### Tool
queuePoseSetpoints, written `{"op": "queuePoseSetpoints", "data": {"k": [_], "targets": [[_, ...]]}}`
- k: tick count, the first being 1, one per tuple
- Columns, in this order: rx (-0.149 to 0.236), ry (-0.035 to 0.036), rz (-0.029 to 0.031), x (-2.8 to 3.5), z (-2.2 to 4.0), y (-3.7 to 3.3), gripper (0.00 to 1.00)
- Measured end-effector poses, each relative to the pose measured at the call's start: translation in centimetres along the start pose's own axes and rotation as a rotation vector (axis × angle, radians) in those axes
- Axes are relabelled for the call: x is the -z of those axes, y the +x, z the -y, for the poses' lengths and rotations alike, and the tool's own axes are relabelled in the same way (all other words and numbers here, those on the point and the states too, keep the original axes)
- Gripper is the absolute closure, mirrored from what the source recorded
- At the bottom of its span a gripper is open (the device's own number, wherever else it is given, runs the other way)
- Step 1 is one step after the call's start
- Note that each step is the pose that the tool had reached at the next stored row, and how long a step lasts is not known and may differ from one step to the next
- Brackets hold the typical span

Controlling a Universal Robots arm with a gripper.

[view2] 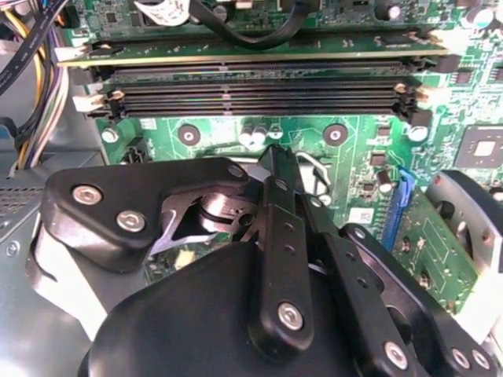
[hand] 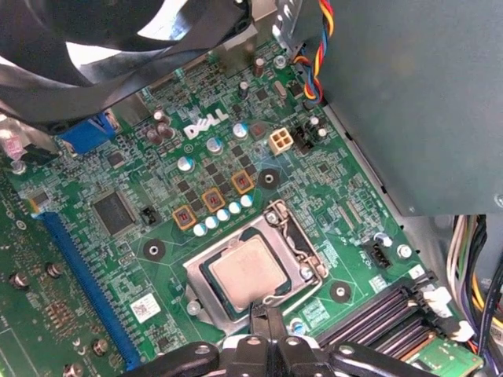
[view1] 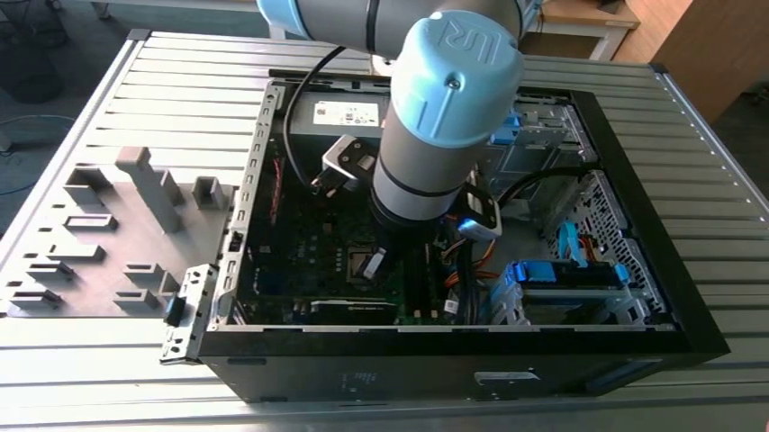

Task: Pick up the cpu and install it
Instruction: 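Install the first cpu locking lever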

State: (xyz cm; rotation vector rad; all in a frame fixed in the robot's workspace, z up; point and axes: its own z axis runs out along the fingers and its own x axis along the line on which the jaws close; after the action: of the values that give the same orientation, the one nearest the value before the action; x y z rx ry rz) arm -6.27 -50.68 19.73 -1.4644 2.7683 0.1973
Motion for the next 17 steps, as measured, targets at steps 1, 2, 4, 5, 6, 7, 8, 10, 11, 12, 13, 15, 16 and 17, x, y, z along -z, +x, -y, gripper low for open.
{"op": "queuePoseSetpoints", "data": {"k": [1, 2, 4, 5, 6, 7, 8, 10, 11, 12, 13, 15, 16, 17], "targets": [[0.000, 0.0001, 0.0000, -0.01, -0.05, -0.02, 0.89], [0.000, 0.0002, 0.0002, -0.02, -0.10, -0.05, 0.89], [0.000, 0.0003, 0.0002, -0.03, -0.18, -0.09, 0.89], [0.000, 0.0004, 0.0003, -0.04, -0.22, -0.11, 0.89], [0.000, 0.0005, 0.0003, -0.04, -0.25, -0.14, 0.89], [0.000, 0.0005, 0.0003, -0.05, -0.29, -0.16, 0.89], [0.000, 0.0006, 0.0004, -0.06, -0.32, -0.18, 0.89], [0.000, 0.0007, 0.0004, -0.07, -0.38, -0.22, 0.89], [0.000, 0.0007, 0.0004, -0.07, -0.42, -0.23, 0.89], [0.000, 0.0008, 0.0005, -0.08, -0.45, -0.24, 0.89], [0.000, 0.0008, 0.0006, -0.09, -0.49, -0.24, 0.89], [0.000, 0.0009, 0.0006, -0.09, -0.56, -0.21, 0.89], [0.000, 0.0010, 0.0006, -0.09, -0.60, -0.19, 0.89], [0.000, 0.0011, 0.0007, -0.10, -0.64, -0.17, 0.89]]}}
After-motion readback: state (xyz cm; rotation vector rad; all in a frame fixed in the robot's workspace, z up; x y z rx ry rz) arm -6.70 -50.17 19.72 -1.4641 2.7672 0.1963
